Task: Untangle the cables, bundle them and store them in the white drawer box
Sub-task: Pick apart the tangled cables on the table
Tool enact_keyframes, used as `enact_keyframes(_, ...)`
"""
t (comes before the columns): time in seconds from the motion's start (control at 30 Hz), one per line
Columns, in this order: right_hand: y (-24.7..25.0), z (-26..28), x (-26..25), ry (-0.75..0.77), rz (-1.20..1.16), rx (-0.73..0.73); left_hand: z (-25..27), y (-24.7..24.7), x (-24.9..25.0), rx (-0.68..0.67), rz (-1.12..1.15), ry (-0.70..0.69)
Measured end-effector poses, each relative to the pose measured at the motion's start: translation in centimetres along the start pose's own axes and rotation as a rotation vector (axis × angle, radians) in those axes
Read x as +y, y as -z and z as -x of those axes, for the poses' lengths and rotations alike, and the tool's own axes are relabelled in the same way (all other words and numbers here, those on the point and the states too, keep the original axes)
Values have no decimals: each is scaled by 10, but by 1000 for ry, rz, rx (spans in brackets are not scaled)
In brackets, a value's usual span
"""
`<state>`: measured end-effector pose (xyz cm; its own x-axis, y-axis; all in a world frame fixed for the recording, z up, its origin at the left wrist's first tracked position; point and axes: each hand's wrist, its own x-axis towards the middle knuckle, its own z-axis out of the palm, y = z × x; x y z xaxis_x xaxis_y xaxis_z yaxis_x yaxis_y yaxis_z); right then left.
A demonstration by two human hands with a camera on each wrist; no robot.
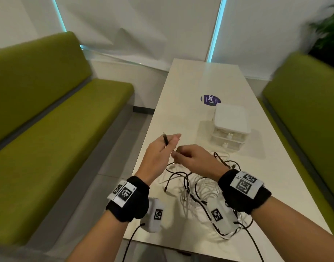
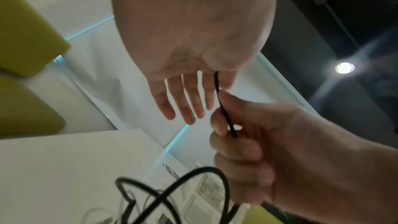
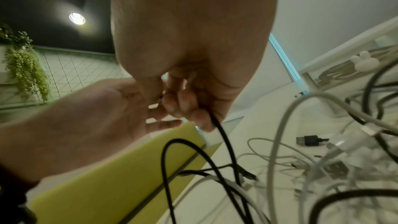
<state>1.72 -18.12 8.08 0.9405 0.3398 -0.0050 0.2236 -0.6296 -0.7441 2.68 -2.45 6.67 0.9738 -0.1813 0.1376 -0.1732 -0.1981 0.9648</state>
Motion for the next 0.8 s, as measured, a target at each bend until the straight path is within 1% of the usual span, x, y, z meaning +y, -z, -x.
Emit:
enact_keyframes(0.07, -3, -1, 6, -51, -21, -75, 2, 4, 3, 16, -15, -24)
enact_keyframes(0.2, 0, -5, 18, -92, -43, -174, -3, 7, 15, -30, 21, -20)
enact_keyframes(0.33, 8, -8, 20, -103, -109, -221, -18, 0, 37, -115, 117, 13)
enact_keyframes(0.43, 15, -8, 22, -109, -43, -268, -35, -3, 61, -160, 87, 22)
enact_keyframes(0.5, 18, -7, 22, -89, -16, -231, -46, -1, 79, -191, 53, 5)
enact_keyframes(0.57, 22, -7, 23, -62, -21, -178, -54, 0, 91, -209, -20, -56)
enact_keyframes(0.67, 26, -6, 26, -77, -16, -157, -56, -9, 96, -240, -201, -113)
enact_keyframes(0.7, 27, -5, 28, -87, -14, -138, -56, -13, 94, -260, -316, -122)
enact_keyframes(0.8, 31, -5, 33, -95, -80, -2, -53, -21, 72, -359, -753, -165)
